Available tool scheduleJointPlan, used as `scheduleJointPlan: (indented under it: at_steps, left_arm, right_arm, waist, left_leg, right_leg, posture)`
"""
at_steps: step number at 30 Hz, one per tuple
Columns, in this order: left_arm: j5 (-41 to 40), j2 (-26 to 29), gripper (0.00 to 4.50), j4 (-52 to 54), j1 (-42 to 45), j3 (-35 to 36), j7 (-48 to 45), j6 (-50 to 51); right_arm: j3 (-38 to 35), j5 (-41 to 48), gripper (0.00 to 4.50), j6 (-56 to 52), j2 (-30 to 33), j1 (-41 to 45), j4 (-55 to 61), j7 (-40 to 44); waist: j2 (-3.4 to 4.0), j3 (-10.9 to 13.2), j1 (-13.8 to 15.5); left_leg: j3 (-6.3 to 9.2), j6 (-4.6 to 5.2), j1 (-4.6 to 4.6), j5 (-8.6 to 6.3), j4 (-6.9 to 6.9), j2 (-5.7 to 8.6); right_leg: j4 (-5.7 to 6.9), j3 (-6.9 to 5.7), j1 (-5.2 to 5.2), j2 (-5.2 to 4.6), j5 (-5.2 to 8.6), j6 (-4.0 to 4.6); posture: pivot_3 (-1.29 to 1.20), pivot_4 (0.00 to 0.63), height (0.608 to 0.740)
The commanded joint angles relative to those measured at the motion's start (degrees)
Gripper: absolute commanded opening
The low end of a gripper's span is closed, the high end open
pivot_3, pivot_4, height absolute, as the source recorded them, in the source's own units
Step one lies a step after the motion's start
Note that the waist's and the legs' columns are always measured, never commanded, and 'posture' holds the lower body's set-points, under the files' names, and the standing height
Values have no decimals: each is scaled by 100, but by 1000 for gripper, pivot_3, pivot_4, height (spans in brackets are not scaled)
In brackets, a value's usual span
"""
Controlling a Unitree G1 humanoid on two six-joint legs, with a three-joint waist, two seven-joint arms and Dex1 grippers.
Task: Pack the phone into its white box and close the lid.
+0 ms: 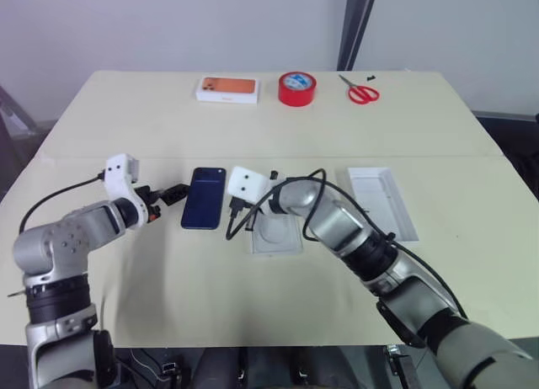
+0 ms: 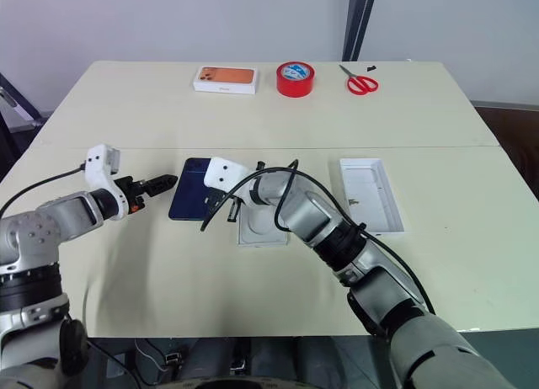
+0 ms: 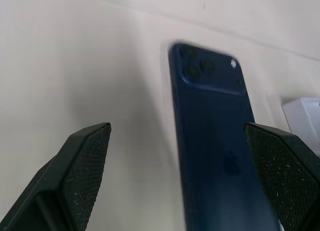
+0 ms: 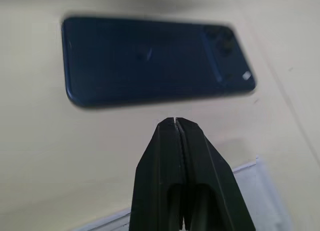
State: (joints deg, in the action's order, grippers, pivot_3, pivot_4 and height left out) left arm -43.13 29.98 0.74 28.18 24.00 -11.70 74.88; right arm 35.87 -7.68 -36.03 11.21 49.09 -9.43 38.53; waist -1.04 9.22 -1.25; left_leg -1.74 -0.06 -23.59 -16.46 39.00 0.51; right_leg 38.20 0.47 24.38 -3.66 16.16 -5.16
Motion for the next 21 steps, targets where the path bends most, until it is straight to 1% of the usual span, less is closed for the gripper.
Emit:
scheduleJointPlan:
  at_steps: [1,5,9,12,16,21]
  left_arm:
    - [28,-34,4500,-417,282,-42,55,539]
    - [-40,-186,4500,-744,511,-4,-83,971]
    - [-122,-349,4500,-713,521,-40,-249,1358]
    - [-201,-509,4500,-491,452,-60,-373,1695]
    - [-372,-737,4500,-272,252,-41,-333,1761]
    - [-612,-974,4500,-278,220,315,-171,1762]
  right_arm:
    - [167,-283,45,301,-256,265,-280,-59]
    - [273,-508,45,475,-478,375,-668,-26]
    - [383,-712,45,634,-606,363,-858,45]
    - [379,-790,45,664,-669,299,-842,91]
    - [329,-851,45,653,-639,200,-703,169]
    - [283,-943,45,632,-532,53,-532,252]
  waist:
    - [0,0,-9]
    - [1,-2,2]
    - [0,-9,21]
    - [2,-12,19]
    - [5,-19,18]
    - [5,-27,35]
  left_leg:
    - [0,-1,0,1,0,0]
    - [1,-9,2,5,0,0]
    - [1,-10,2,5,1,3]
    - [2,-11,2,5,0,3]
    - [2,-12,5,5,-1,3]
    - [4,-12,8,4,-2,4]
  right_leg:
    - [1,0,1,1,0,0]
    - [6,0,2,1,0,0]
    - [6,0,-1,-3,0,0]
    - [6,0,-2,-3,0,0]
    - [6,1,-4,-4,0,0]
    - [3,1,-10,-6,0,0]
  posture:
    - [0,150,725]
    - [0,150,725]
    - [0,150,725]
    - [0,150,725]
    - [0,150,725]
    - [0,150,725]
